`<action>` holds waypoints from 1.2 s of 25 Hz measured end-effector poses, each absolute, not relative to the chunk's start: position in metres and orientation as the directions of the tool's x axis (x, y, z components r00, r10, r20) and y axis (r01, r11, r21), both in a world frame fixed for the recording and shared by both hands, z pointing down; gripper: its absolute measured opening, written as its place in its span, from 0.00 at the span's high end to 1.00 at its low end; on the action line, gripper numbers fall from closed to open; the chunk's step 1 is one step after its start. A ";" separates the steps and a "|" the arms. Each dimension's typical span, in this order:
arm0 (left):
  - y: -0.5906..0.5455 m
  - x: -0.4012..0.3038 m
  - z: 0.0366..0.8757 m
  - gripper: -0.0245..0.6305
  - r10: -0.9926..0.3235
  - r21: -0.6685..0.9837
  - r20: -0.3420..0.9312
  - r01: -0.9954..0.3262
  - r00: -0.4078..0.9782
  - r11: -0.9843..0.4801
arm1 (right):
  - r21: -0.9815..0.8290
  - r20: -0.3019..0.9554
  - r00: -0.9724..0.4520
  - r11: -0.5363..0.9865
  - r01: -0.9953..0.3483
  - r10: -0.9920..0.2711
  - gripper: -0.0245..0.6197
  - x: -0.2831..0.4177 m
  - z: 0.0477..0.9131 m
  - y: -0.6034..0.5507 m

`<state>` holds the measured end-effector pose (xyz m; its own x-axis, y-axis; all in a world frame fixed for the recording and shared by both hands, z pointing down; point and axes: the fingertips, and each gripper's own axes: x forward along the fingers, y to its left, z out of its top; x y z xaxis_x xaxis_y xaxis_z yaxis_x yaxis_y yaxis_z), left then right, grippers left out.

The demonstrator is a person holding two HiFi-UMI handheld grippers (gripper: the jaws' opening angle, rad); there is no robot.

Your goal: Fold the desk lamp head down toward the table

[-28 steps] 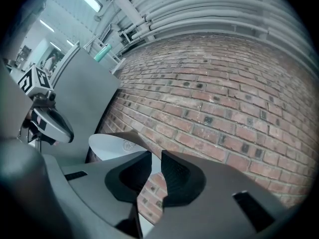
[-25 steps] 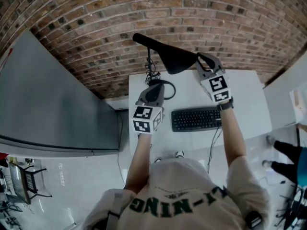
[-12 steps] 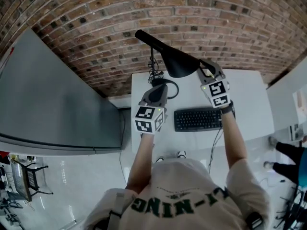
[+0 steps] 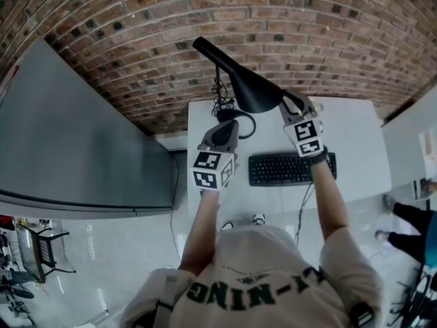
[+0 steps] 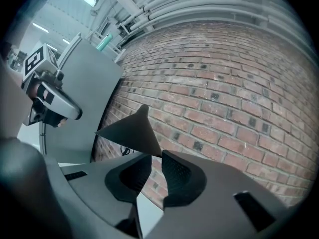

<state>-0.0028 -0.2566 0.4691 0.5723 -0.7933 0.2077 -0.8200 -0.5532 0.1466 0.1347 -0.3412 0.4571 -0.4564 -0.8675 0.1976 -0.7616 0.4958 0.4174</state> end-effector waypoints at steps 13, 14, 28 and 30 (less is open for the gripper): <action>-0.256 -0.005 0.484 0.96 -0.799 0.154 0.239 -0.834 0.552 -0.530 | 0.383 0.234 -0.456 0.513 -0.768 -0.859 0.87 0.130 0.488 -0.344; -0.256 -0.006 0.485 0.96 -0.799 0.154 0.241 -0.835 0.551 -0.529 | 0.381 0.236 -0.455 0.513 -0.770 -0.859 0.87 0.130 0.489 -0.345; -0.253 -0.010 0.500 0.96 -0.808 0.159 0.277 -0.854 0.520 -0.495 | 0.373 0.261 -0.463 0.530 -0.761 -0.847 0.86 0.121 0.524 -0.357; -0.252 -0.012 0.503 0.96 -0.808 0.160 0.285 -0.857 0.515 -0.490 | 0.365 0.264 -0.467 0.535 -0.762 -0.844 0.86 0.120 0.529 -0.359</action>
<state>-0.0117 -0.2522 0.5030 0.5152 -0.8084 0.2847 -0.8570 -0.4900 0.1597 0.1199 -0.3592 0.5289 -0.4665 -0.8441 0.2642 -0.7615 0.5353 0.3655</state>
